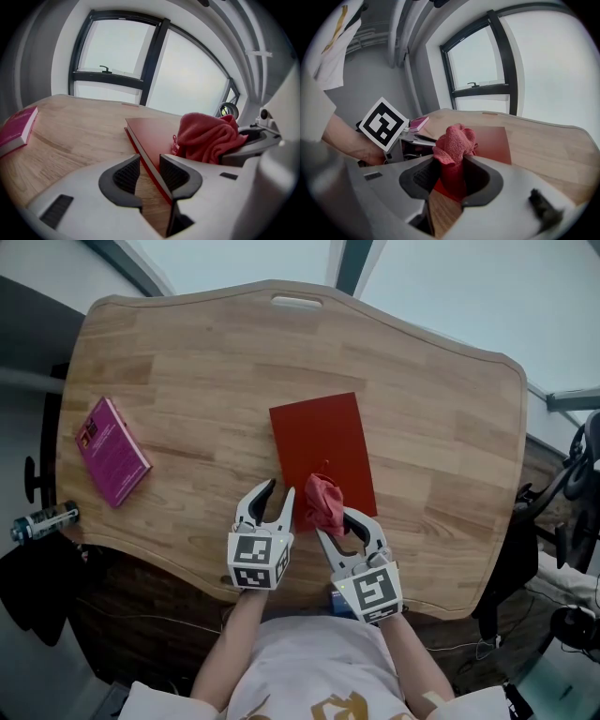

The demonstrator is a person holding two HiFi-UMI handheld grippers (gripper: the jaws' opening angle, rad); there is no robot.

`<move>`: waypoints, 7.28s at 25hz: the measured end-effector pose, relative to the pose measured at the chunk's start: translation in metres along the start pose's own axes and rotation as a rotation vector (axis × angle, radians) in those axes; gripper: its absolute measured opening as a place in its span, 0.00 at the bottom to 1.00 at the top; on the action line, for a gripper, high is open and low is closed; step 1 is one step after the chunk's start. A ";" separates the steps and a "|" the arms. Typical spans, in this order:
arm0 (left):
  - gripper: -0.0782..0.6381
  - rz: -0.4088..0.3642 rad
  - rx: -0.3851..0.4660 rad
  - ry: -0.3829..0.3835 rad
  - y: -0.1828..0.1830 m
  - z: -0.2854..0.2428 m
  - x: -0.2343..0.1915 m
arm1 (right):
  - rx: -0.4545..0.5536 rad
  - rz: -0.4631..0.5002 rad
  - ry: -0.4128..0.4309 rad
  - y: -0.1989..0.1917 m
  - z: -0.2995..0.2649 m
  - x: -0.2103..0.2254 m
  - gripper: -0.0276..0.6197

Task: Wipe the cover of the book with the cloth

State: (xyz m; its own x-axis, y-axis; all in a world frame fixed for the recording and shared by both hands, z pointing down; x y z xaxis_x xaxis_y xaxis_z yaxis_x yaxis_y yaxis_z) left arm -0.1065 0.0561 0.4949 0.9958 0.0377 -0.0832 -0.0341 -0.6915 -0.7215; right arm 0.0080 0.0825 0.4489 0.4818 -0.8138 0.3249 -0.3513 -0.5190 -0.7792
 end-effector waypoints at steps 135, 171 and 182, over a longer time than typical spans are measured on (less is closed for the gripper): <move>0.24 -0.008 -0.088 -0.195 -0.003 -0.006 0.012 | -0.118 -0.037 -0.120 0.008 -0.020 0.094 0.26; 0.24 -0.006 -0.066 -0.207 -0.005 -0.006 0.017 | -0.184 -0.036 -0.083 -0.036 0.002 0.025 0.26; 0.24 -0.001 -0.068 -0.217 -0.005 -0.007 0.015 | -0.180 -0.064 -0.075 -0.042 0.009 0.024 0.26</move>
State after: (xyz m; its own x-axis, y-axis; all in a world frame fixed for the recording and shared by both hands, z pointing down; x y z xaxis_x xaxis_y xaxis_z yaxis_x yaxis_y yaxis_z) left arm -0.0906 0.0556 0.5019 0.9540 0.1874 -0.2340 -0.0204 -0.7381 -0.6743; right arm 0.0411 0.0872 0.4849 0.5637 -0.7595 0.3248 -0.4524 -0.6128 -0.6479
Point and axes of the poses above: the fingertips, and each gripper's own axes: z backward along the fingers, x to its right, y out of its top, the point moved 4 cm from there along z, backward along the fingers, and after that the axes turned 14 degrees about y, right-handed, at the moved point
